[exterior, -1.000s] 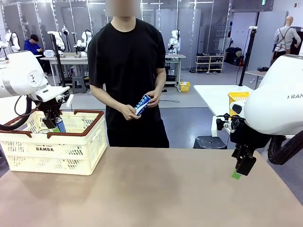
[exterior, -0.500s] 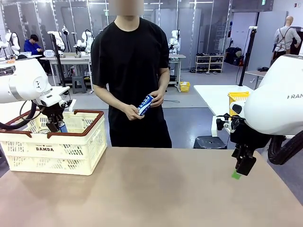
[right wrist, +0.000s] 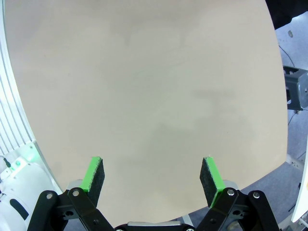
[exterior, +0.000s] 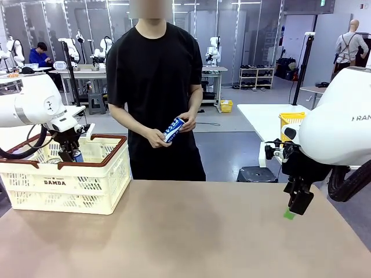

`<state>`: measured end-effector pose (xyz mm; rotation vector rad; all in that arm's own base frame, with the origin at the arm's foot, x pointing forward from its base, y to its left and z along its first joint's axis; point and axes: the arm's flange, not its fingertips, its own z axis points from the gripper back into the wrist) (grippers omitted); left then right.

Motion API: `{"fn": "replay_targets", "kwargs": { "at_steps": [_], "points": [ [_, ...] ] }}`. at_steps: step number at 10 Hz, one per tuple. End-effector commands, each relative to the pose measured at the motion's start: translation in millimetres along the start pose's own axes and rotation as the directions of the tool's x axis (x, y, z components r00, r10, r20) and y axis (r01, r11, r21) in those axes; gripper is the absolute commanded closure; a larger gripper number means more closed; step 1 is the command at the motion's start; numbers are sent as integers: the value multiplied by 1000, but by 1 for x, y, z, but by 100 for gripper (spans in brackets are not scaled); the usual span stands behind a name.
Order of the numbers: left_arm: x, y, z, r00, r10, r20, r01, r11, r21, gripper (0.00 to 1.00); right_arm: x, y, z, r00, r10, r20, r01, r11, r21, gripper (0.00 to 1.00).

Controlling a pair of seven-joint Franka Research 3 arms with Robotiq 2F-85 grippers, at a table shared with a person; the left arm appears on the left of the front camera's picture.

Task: Place the drinks into the Shopping basket.
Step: Pick up one drink and place it into the Shopping basket.

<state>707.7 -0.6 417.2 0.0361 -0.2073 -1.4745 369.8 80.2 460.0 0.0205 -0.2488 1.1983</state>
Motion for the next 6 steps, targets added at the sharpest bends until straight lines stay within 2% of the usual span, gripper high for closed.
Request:
{"fn": "replay_targets", "kwargs": {
  "at_steps": [1,6],
  "points": [
    [1,8,4,1000,-23,2,23,1000,-12,42,0,0,1,1000,-1,-9,1,1000,-3,0],
    [2,0,0,1000,-2,1,2,1000,-3,42,0,0,1,1000,-1,-9,1,1000,-3,0]
  ]
}}
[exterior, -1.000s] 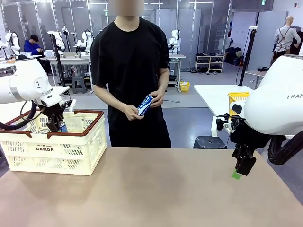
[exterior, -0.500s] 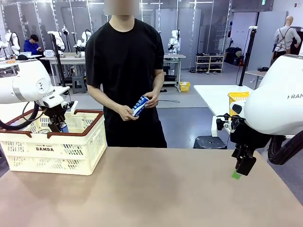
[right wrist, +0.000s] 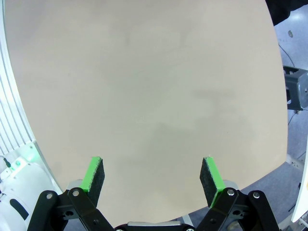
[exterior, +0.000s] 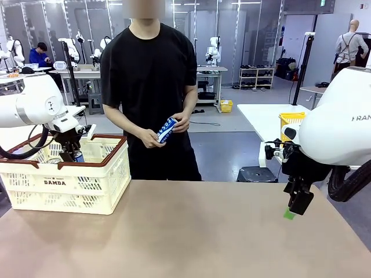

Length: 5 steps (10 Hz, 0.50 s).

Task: Place the drinks into the Shopping basket.
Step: Pick up one drink and place it into the Shopping basket.

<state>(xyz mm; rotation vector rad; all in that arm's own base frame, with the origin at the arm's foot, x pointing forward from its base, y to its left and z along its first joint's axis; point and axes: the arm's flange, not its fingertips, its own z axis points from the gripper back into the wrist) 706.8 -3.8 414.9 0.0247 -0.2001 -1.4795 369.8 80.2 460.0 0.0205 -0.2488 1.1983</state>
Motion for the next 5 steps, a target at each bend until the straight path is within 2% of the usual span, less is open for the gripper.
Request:
{"fn": "replay_targets", "kwargs": {
  "at_steps": [1,5],
  "points": [
    [0,0,0,1000,0,0,0,1000,0,42,0,0,1,1000,-1,-9,1,1000,-3,0],
    [-6,2,-27,999,-32,-1,32,999,-14,42,0,0,1,1000,-1,-9,1,1000,-3,0]
  ]
}}
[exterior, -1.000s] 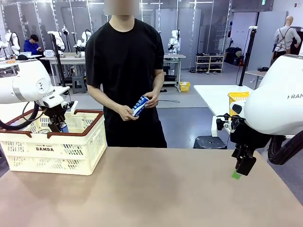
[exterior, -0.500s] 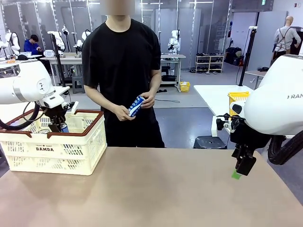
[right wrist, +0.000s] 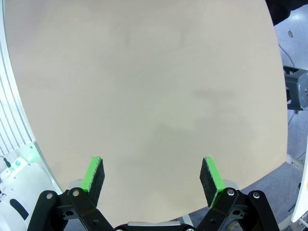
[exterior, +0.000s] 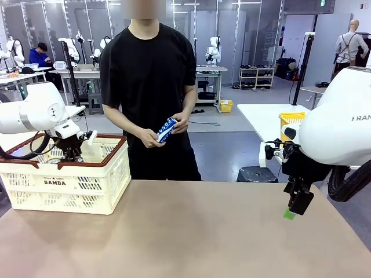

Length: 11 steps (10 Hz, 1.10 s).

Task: Place the drinks into the Shopping basket.
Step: Pick up one drink and place it into the Shopping basket.

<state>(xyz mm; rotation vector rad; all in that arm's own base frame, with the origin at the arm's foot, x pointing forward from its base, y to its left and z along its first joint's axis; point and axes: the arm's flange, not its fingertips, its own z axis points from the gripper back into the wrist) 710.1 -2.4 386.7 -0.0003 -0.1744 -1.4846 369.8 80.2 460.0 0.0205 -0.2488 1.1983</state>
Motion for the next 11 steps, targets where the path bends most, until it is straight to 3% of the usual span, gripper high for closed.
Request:
{"fn": "replay_targets", "kwargs": {
  "at_steps": [1,6,7,8,9,11],
  "points": [
    [-2,3,0,1000,-30,0,30,999,18,42,0,0,1,1000,-1,-9,1,1000,-3,0],
    [-4,7,-14,999,-36,-9,36,998,-42,35,0,0,1,1000,-1,-9,1,1000,-3,0],
    [-4,7,-11,999,-48,5,48,998,-27,16,0,0,1,1000,-1,-9,1,1000,-3,0],
    [-3,5,-6,998,-52,19,52,998,-18,15,0,0,1,1000,-1,-9,1,1000,-3,0],
    [-1,3,-1,998,-59,27,59,998,-12,0,0,0,1,1000,-1,-9,1,1000,-3,0],
    [-1,1,5,998,-55,28,55,998,-16,0,0,0,1,1000,-1,-9,1,1000,-3,0]
  ]
}}
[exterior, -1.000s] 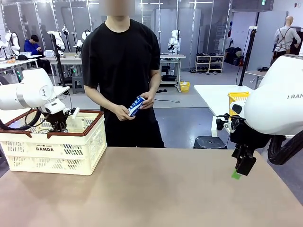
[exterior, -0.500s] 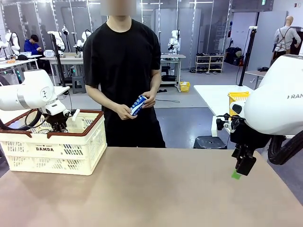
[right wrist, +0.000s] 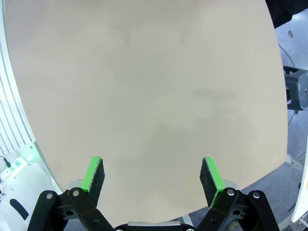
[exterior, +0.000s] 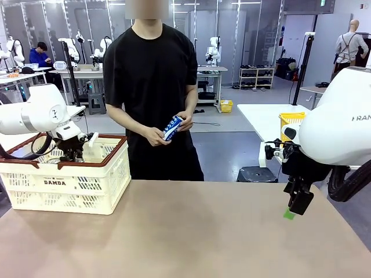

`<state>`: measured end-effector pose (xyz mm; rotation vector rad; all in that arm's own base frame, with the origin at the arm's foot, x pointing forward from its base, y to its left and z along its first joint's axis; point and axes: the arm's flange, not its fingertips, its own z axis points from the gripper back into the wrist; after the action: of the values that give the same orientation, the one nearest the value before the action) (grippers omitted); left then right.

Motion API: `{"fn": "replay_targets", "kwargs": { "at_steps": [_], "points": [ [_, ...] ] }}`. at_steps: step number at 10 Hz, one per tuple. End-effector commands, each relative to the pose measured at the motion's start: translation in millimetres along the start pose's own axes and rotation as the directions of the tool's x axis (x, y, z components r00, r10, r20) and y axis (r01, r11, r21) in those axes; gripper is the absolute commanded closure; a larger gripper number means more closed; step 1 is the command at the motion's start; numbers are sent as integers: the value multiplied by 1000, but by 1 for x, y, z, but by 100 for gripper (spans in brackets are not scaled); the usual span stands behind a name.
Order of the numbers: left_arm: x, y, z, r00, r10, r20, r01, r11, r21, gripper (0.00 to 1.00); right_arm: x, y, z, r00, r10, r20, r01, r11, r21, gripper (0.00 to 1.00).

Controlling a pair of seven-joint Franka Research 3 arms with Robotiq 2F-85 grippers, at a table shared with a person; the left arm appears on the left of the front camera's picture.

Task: Place the drinks into the Shopping basket.
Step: Pick up one drink and place it into the Shopping basket.

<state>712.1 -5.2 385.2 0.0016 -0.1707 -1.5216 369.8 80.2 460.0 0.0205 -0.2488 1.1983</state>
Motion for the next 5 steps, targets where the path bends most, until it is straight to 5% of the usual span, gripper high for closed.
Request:
{"fn": "replay_targets", "kwargs": {
  "at_steps": [1,5],
  "points": [
    [-4,-2,8,999,-17,28,17,1000,-14,0,0,0,1,1000,-1,-9,1,1000,-3,0],
    [0,0,3,1000,0,0,0,1000,2,0,0,0,1,1000,-1,-9,1,1000,-3,0]
  ]
}}
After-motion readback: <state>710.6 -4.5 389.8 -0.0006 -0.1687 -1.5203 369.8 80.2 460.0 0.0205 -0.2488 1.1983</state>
